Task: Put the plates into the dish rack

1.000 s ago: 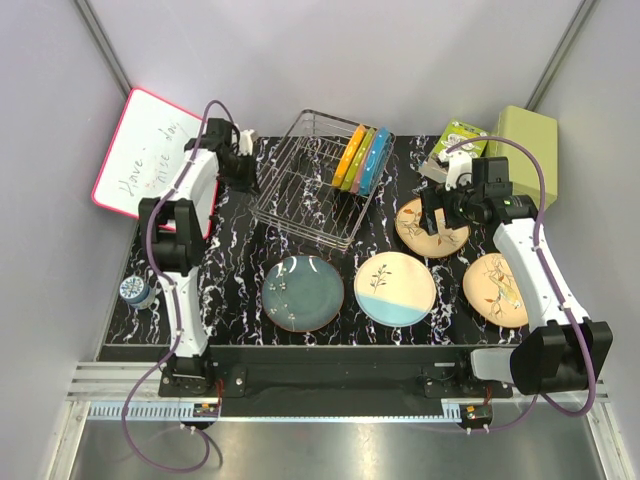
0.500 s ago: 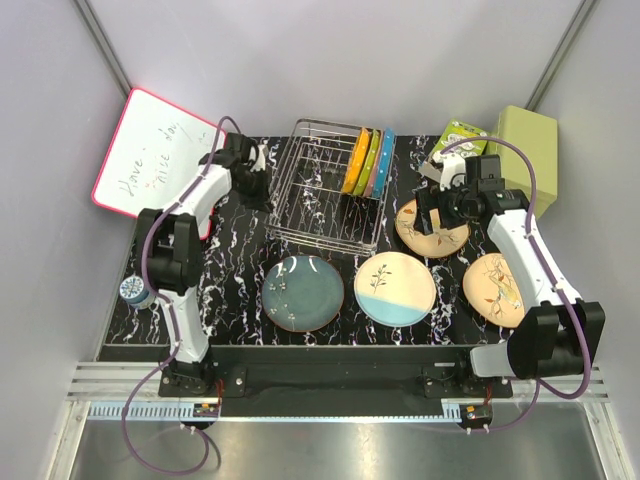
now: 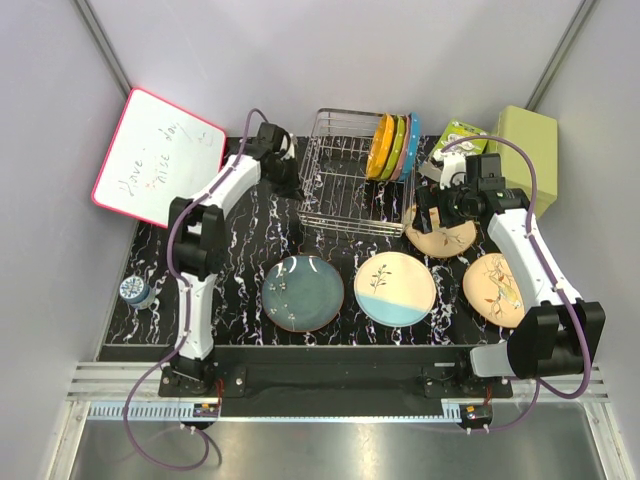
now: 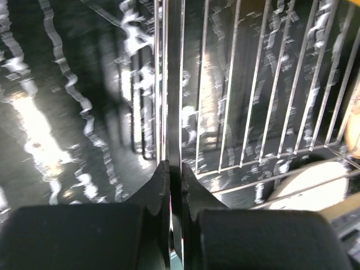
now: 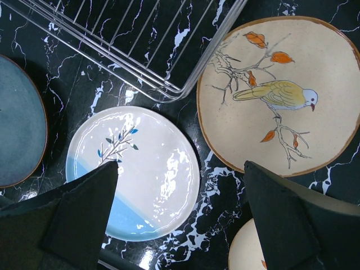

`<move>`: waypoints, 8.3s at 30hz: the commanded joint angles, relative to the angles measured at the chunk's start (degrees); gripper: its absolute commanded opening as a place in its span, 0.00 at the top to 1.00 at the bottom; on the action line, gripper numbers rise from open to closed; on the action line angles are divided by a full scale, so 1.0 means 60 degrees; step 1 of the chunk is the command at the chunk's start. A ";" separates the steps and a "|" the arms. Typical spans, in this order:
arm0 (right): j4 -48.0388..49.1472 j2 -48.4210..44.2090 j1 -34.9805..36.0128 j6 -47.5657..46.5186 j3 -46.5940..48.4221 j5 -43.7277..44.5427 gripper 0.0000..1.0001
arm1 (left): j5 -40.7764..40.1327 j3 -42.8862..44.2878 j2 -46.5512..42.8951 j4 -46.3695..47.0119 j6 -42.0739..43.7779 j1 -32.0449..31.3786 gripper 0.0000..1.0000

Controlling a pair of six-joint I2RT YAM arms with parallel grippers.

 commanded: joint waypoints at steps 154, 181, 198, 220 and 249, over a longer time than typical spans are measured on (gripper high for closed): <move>0.5703 0.3591 0.5609 0.7567 -0.2129 -0.4072 0.07 | 0.5998 -1.5053 -1.0746 0.6498 -0.3451 0.3791 1.00; 0.6085 0.3005 0.5302 0.7992 -0.2115 -0.5844 0.47 | 0.8402 -1.4734 -1.1116 0.7884 -0.3426 0.3850 1.00; 0.0271 0.2667 0.5038 0.3701 0.3252 -0.2084 1.00 | 0.3048 -1.0956 -1.0540 0.4553 0.0546 0.3894 0.17; 0.1968 0.7720 0.4496 0.3232 1.1916 1.1128 1.00 | -0.4152 -0.9121 -1.0514 0.3176 0.0196 0.2768 0.01; 0.2583 1.0328 0.3851 0.2265 1.3295 1.1719 1.00 | -0.3347 -0.9781 -1.0163 0.3352 -0.0200 0.2634 0.01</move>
